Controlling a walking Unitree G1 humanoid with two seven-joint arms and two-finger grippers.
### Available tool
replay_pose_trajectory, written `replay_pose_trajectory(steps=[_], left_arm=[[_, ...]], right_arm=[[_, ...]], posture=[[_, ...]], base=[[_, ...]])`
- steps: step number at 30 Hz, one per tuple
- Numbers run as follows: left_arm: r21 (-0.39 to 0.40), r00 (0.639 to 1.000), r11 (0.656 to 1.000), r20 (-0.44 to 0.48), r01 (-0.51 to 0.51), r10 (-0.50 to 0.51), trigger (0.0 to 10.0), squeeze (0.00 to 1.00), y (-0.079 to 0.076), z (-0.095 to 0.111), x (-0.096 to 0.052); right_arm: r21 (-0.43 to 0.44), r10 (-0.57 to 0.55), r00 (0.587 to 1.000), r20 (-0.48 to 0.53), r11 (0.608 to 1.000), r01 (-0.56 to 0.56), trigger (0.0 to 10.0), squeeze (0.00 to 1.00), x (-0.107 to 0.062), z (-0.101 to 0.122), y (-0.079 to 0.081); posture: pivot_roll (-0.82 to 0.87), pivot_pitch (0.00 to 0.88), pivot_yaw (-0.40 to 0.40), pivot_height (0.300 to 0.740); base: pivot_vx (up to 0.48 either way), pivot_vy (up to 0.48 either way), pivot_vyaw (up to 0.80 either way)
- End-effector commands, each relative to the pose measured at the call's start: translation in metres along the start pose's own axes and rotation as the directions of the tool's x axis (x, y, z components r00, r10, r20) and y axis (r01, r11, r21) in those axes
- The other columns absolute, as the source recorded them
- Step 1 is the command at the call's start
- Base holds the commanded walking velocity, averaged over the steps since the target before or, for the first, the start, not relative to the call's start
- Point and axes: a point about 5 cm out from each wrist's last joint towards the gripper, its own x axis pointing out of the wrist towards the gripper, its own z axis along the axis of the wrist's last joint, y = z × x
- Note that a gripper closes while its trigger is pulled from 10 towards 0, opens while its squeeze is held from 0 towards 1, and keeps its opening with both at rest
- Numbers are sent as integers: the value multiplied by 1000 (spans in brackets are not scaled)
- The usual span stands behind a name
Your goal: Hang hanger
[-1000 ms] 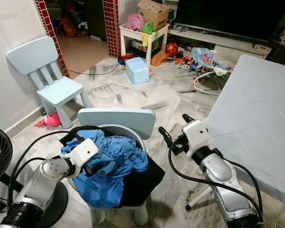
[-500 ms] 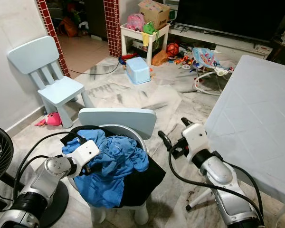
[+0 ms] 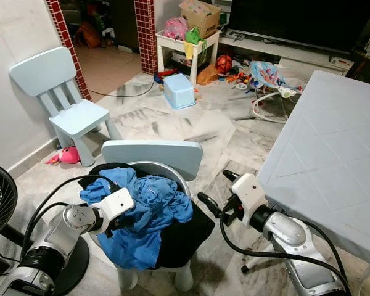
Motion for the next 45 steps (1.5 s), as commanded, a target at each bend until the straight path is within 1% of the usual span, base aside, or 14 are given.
replay_pose_trajectory(steps=[1,11,17,19,20,26,28,29,33,39,40,41,44,45], left_arm=[[23,1000,1000,-13,-1,1,0,0,5,-2,-5],[-55,990,990,52,-127,130,0,0,4,-10,-11],[-115,950,960,154,-255,271,0,0,7,-2,-16],[-337,858,876,262,-347,441,0,0,11,13,-23],[-389,835,851,281,-352,474,0,0,11,18,-25],[-538,703,743,341,-398,624,0,0,1,37,-40],[-588,660,697,336,-410,672,0,0,-13,44,-45],[-588,660,697,336,-410,672,0,0,-13,44,-45],[-583,743,718,269,-382,613,0,0,-39,34,-37],[-613,820,670,60,-420,569,0,0,-65,5,-37],[-621,829,659,24,-425,558,431,0,-69,0,-37],[-643,839,638,-13,-424,544,2863,0,-73,-6,-38],[-648,842,629,-34,-429,538,3020,0,-74,-9,-39],[-642,842,630,-47,-437,537,4549,0,-75,-10,-40]], right_arm=[[-12,18,1000,-8,1000,-18,10000,0,0,2,-1],[-55,51,998,-27,997,-52,10000,0,-1,-3,9],[-27,15,1000,-2,1000,-15,10000,0,1,0,7],[-35,1,1000,18,999,-1,10000,0,2,4,4],[-37,0,1000,18,999,0,10000,0,3,4,4],[-48,-26,999,28,998,27,10000,0,3,5,-1],[-51,-32,999,25,998,34,10000,0,5,4,-2],[-51,-32,999,25,998,34,10000,0,5,4,-2],[-58,-17,999,27,998,19,10000,0,7,4,0],[-67,-11,1000,22,998,12,10000,0,7,2,0],[-68,-11,1000,21,998,12,10000,0,7,1,1],[-68,-11,1000,20,998,12,10000,0,7,1,1],[-68,-11,1000,20,998,12,10000,0,8,1,2],[-68,-10,1000,21,998,11,10000,0,8,0,2]], posture=[[-90,28,4,740],[-85,28,1,740],[-83,23,-5,740],[-79,12,-7,740],[-77,11,-9,740],[-60,7,-16,740],[-56,6,-17,740],[-56,6,-17,740],[-49,2,-21,740],[-46,2,-20,740],[-46,2,-20,740],[-46,2,-20,740],[-45,7,-16,740],[-45,7,-16,740]], base=[[0,0,0],[0,0,0],[0,0,0],[0,0,0],[0,0,0],[0,0,0],[0,0,0],[0,0,0],[0,0,0],[0,0,0],[0,0,0],[0,0,0],[0,0,0],[0,0,0]])
